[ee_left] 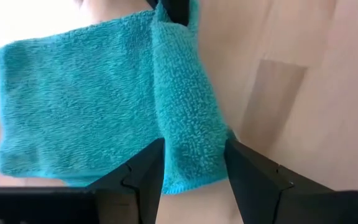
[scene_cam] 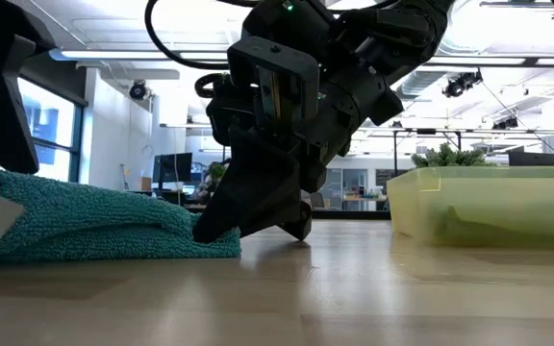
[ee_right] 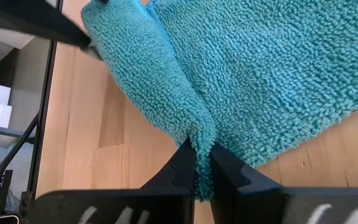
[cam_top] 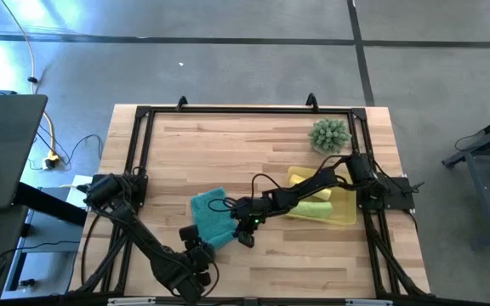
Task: Roll microfiber towels into tight, uniform cylinder then place into a basket
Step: Roll the blue microfiber towel
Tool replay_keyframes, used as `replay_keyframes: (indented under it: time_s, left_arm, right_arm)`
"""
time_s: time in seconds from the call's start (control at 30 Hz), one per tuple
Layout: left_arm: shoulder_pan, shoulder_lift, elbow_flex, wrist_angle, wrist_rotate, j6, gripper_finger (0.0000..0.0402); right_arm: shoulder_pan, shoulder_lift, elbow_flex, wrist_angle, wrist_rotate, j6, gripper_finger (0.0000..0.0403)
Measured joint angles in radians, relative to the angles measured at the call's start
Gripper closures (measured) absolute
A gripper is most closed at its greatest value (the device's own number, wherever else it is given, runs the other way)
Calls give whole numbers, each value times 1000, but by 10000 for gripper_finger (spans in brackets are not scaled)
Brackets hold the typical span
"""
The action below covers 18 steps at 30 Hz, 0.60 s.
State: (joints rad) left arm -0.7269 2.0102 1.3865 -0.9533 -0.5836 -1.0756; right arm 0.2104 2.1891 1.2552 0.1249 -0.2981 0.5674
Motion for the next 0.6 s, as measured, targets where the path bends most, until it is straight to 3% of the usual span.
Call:
replay_keyframes:
  time_s: [0.33, 0.47, 0.6]
  left_arm:
    - [6, 0, -34, 86, 18, 9, 242]
    - [17, 0, -81, 151, 75, 6, 243]
    - [19, 0, -98, 200, 79, -5, 260]
  right_arm:
    - [0, 0, 0, 0, 0, 0, 391]
    - [0, 0, 0, 1, 0, 0, 391]
    - [0, 0, 0, 5, -1, -13, 391]
